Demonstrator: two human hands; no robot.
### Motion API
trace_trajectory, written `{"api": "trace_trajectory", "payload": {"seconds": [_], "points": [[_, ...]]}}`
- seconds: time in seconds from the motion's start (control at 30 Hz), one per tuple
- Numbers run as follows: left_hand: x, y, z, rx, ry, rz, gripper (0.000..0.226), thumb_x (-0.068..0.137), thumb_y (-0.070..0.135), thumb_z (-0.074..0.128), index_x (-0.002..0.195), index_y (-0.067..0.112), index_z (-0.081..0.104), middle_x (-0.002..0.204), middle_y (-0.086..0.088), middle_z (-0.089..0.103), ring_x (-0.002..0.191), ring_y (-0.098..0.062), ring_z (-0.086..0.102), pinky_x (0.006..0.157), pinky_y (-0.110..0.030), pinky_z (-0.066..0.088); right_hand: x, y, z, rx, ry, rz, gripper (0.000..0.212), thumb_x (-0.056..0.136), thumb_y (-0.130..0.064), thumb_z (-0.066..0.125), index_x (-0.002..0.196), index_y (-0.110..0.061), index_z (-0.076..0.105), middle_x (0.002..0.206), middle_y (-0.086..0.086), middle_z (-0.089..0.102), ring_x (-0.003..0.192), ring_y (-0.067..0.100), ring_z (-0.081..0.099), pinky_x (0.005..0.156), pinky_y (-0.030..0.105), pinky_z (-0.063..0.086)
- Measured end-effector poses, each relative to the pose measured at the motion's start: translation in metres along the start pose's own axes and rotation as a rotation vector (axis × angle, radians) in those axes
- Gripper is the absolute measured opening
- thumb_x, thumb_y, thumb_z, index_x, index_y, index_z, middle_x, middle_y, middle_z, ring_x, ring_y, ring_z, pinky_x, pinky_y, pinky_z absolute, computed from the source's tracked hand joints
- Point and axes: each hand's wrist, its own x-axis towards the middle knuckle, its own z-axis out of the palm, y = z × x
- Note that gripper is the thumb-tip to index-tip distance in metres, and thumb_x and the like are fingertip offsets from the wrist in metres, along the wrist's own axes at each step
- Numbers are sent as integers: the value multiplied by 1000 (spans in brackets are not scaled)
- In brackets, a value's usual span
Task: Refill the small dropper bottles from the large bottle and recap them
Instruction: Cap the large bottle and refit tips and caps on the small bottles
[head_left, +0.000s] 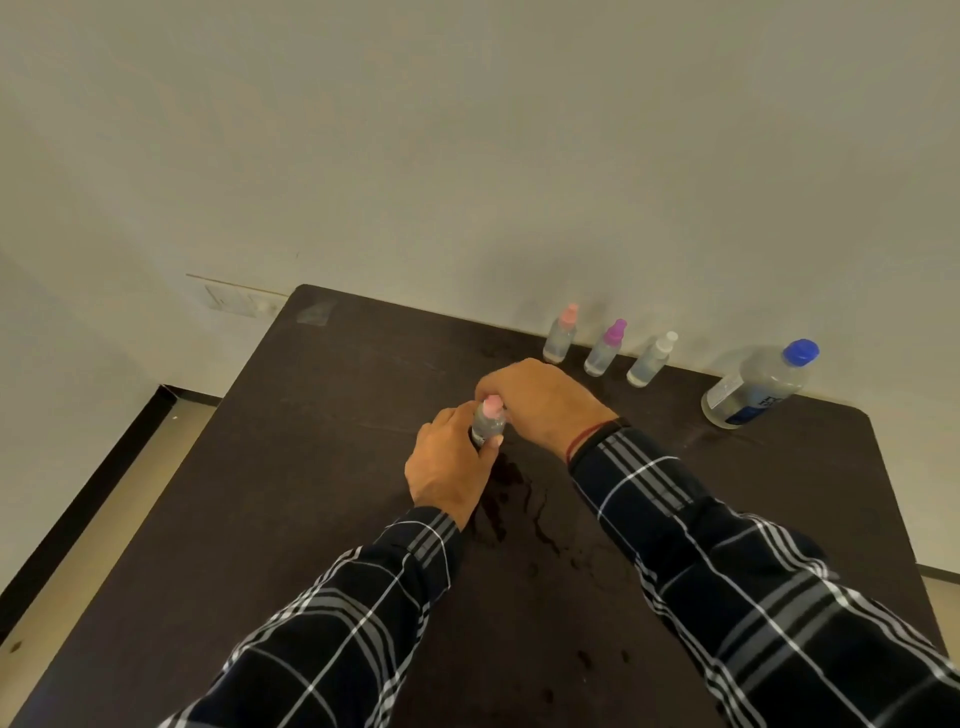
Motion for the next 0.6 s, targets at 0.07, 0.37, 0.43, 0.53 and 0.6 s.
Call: {"api": "trace_trajectory", "payload": {"seconds": [0.07,0.37,0.43,0.53,0.6], "points": [[2,-1,0,3,-33,7,48,86,47,66,130,35,50,125,7,59,112,-19,57,85,-40,50,3,-4,2,-42,49,76,20,95,-29,61,110,-17,68,101,6,69,96,25,67,89,40,55],[3,-1,1,-6,-37,3,50,86,45,67,132,33,50,126,4,59,113,-21,58,85,-39,49,-1,2,3,-1,59,-9,27,94,-27,64,120,-23,58,111,4,65,102,25,64,90,40,54],[2,-1,0,3,-23,3,49,86,46,67,131,33,51,124,4,59,112,-21,58,83,-37,48,3,1,0,-35,7,-2,19,96,-24,59,114,-20,65,107,6,68,99,24,65,93,40,54],[3,-3,1,12,-37,17,48,87,48,66,129,33,52,124,5,59,111,-21,58,83,-38,49,3,3,8,-108,155,67,29,97,-41,52,93,-17,67,86,2,68,82,21,66,80,40,57],[4,-3,1,7,-63,1,47,87,47,66,129,32,51,124,4,59,111,-22,58,84,-39,50,0,0,19,-119,221,126,47,96,-56,44,73,-18,59,69,-2,60,71,20,65,67,37,55]]}}
